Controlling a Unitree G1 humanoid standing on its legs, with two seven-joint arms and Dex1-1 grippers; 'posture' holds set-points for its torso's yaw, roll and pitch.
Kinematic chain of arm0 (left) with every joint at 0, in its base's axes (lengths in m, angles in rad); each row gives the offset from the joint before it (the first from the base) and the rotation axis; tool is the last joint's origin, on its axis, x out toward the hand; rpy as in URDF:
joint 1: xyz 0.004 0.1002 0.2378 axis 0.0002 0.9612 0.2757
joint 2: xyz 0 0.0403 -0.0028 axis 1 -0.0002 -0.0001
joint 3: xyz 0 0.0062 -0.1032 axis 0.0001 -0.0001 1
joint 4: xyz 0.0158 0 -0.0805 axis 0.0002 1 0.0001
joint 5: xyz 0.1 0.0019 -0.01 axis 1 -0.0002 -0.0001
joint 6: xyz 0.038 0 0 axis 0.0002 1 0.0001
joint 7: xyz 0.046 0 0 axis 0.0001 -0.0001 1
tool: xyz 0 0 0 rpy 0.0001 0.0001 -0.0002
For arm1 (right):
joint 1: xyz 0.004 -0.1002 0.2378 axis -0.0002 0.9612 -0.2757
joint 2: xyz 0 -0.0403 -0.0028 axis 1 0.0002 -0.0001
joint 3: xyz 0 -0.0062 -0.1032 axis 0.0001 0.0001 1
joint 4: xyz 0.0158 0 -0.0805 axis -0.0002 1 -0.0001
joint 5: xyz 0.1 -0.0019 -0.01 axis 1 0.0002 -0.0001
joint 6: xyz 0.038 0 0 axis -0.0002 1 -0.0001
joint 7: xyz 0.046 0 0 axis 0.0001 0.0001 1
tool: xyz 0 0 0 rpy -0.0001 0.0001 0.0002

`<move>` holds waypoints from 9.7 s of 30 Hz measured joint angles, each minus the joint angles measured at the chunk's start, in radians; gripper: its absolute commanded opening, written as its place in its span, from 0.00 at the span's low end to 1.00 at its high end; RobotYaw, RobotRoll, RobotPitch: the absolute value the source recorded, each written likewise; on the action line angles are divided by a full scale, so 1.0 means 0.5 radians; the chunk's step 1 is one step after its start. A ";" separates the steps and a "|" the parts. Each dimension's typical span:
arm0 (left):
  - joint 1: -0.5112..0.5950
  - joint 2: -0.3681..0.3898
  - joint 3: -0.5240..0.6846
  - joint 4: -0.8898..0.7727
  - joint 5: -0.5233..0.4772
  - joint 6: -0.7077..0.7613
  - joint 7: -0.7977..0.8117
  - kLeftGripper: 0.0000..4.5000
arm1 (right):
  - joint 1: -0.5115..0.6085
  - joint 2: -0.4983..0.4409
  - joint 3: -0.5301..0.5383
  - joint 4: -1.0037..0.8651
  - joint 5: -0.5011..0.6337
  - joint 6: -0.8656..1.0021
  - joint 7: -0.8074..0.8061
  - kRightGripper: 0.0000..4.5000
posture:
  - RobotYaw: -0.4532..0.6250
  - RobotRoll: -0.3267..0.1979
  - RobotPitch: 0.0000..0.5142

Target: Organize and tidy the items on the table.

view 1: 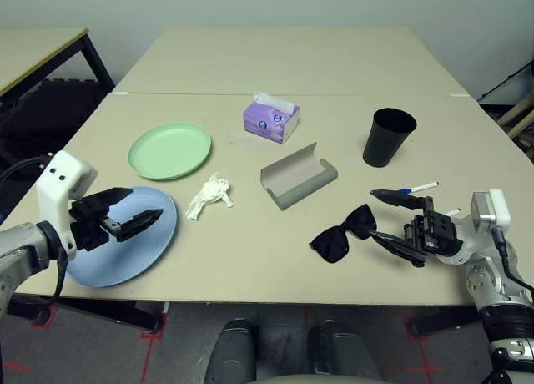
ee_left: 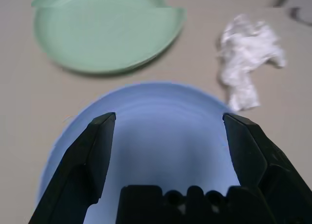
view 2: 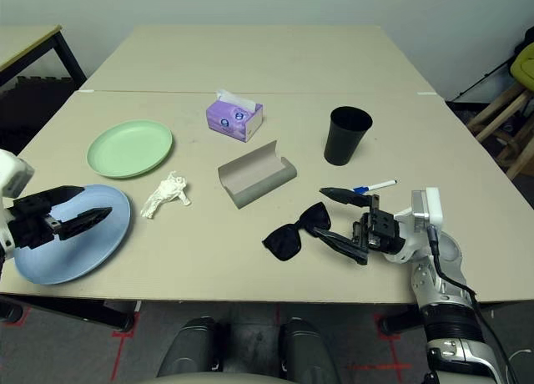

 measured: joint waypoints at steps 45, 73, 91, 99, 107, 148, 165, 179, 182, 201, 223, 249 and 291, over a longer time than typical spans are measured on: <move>-0.101 -0.084 0.129 0.308 0.188 0.561 0.234 0.00 | 0.010 -0.025 0.000 0.115 -0.057 -0.155 0.002 1.00 | 0.57 0.62 0.11; -1.045 -0.630 0.299 -0.112 -0.433 0.798 0.916 0.00 | -0.010 -0.041 0.004 0.161 -0.081 -0.168 -0.104 1.00 | 0.57 0.62 0.11; -1.175 -1.230 0.045 -0.082 0.238 0.454 1.829 0.00 | -0.023 -0.041 0.011 0.172 -0.101 -0.188 -0.108 1.00 | 0.57 0.62 0.12; -1.326 -1.309 0.120 0.002 0.397 0.339 2.086 0.00 | -0.007 -0.042 0.011 0.171 -0.101 -0.196 -0.113 1.00 | 0.56 0.62 0.13; -1.320 -1.392 0.119 0.100 0.530 0.281 2.181 0.00 | 0.000 -0.041 0.011 0.155 -0.101 -0.197 -0.138 1.00 | 0.56 0.62 0.13; -0.495 -0.618 -0.522 -0.628 -0.054 0.444 0.485 1.00 | -0.002 -0.037 0.014 0.097 -0.100 -0.198 -0.243 1.00 | 0.56 0.62 0.12; -0.440 -0.709 -0.818 -0.364 0.343 0.209 0.544 0.96 | 0.002 -0.037 0.014 0.097 -0.101 -0.206 -0.256 1.00 | 0.54 0.62 0.11; -0.476 -0.762 -0.778 -0.218 0.447 0.141 0.570 0.01 | 0.006 -0.039 0.014 0.095 -0.120 -0.227 -0.284 1.00 | 0.54 0.62 0.12; -0.554 -0.803 -0.646 -0.250 0.296 0.197 0.522 0.01 | 0.007 -0.039 0.014 0.095 -0.125 -0.229 -0.285 1.00 | 0.55 0.62 0.12; -1.118 -1.008 -0.525 0.219 0.522 0.073 1.114 0.01 | -0.009 -0.037 0.016 0.101 -0.144 -0.235 -0.285 1.00 | 0.55 0.62 0.12; -1.353 -1.072 -0.585 0.870 0.847 -0.433 1.238 0.98 | 0.028 -0.039 0.015 0.090 -0.144 -0.241 -0.319 1.00 | 0.53 0.62 0.11; -0.665 -0.775 -0.281 -0.240 -0.036 -0.147 0.260 0.99 | -0.081 -0.052 0.015 0.181 -0.144 -0.264 -0.248 1.00 | 0.56 0.62 0.06; 0.002 -0.470 -0.297 -0.269 -0.113 -1.046 -0.986 0.99 | -0.225 -0.123 0.013 0.354 -0.216 -0.337 -0.217 1.00 | 0.55 0.62 0.09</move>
